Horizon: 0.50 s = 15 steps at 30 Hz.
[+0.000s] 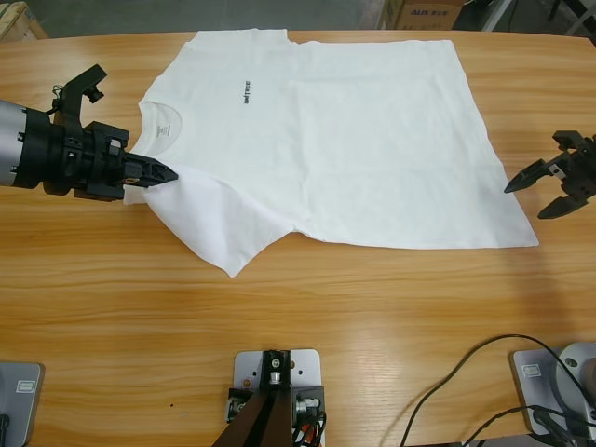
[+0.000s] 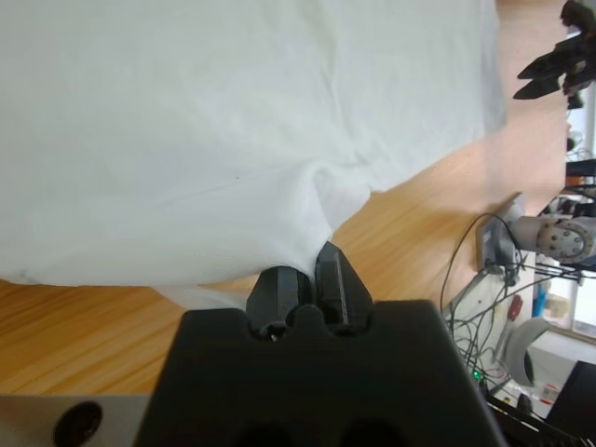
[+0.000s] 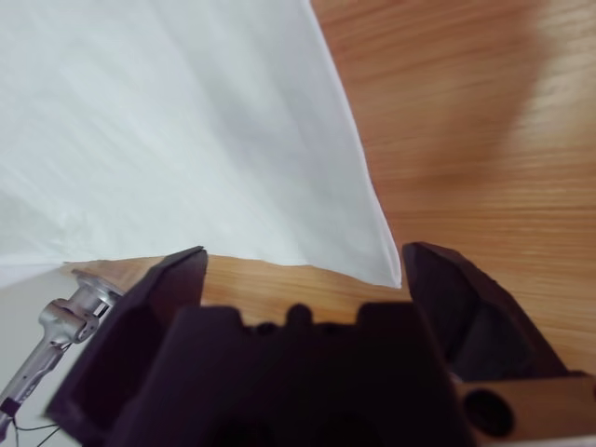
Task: Fold clothes
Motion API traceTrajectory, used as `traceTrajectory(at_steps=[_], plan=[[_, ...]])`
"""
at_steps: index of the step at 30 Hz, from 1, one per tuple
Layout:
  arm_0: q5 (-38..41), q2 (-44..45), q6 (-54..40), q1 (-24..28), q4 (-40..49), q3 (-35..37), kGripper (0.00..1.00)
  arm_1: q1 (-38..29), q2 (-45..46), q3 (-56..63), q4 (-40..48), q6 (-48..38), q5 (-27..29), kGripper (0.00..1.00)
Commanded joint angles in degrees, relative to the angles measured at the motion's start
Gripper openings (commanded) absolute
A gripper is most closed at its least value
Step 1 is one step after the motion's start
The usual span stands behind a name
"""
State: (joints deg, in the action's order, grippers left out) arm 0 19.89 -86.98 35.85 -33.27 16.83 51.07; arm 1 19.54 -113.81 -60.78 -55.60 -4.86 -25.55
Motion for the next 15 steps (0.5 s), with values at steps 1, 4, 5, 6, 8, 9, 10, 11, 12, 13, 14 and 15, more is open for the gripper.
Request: traceTrajectory(at_steps=[1, 4, 5, 6, 8, 9, 10, 11, 12, 13, 14, 15], plan=[[0.5, -2.1, -0.8, 1.1, 1.0, 0.1, 0.0, 0.8, -4.9, -0.5, -1.4, 0.8, -1.0, 0.862], [0.5, -2.0, -0.9, 1.5, 1.2, 0.1, 0.0, 0.8, -6.5, -1.1, -2.1, 1.3, -1.4, 0.862], [0.5, -1.9, -1.0, 1.6, 1.3, 0.2, 0.0, 0.8, -7.1, -1.2, -2.3, 1.6, -1.7, 0.862], [0.5, -1.8, -1.2, 1.8, 1.5, 0.2, 0.0, 0.8, -7.7, -1.3, -2.5, 1.9, -2.2, 0.862], [0.5, -1.7, -1.4, 2.1, 1.9, 0.2, 0.0, 0.8, -8.4, -1.5, -2.7, 2.4, -2.8, 0.862], [0.5, -1.6, -1.5, 2.2, 1.9, 0.2, 0.0, 0.8, -8.6, -1.6, -2.8, 2.5, -2.9, 0.862], [0.5, -1.7, -1.6, 2.2, 2.0, 0.2, 0.0, 0.8, -8.7, -1.6, -2.8, 2.7, -3.0, 0.861], [0.5, -1.7, -1.6, 2.3, 2.0, 0.2, 0.0, 0.8, -8.8, -1.6, -2.8, 2.8, -3.1, 0.862], [0.5, -1.7, -1.6, 2.3, 2.0, 0.2, 0.0, 0.8, -8.8, -1.6, -2.8, 2.9, -3.2, 0.86], [0.5, -1.7, -1.6, 2.3, 2.0, 0.2, 0.0, 0.8, -8.8, -1.5, -2.8, 3.0, -3.2, 0.858], [0.5, -1.7, -1.6, 2.3, 2.0, 0.2, 0.0, 0.8, -8.8, -1.5, -2.8, 3.0, -3.2, 0.857], [0.5, -1.6, -1.6, 2.3, 2.0, 0.1, 0.0, 0.8, -8.8, -1.4, -2.8, 3.0, -3.2, 0.813]])
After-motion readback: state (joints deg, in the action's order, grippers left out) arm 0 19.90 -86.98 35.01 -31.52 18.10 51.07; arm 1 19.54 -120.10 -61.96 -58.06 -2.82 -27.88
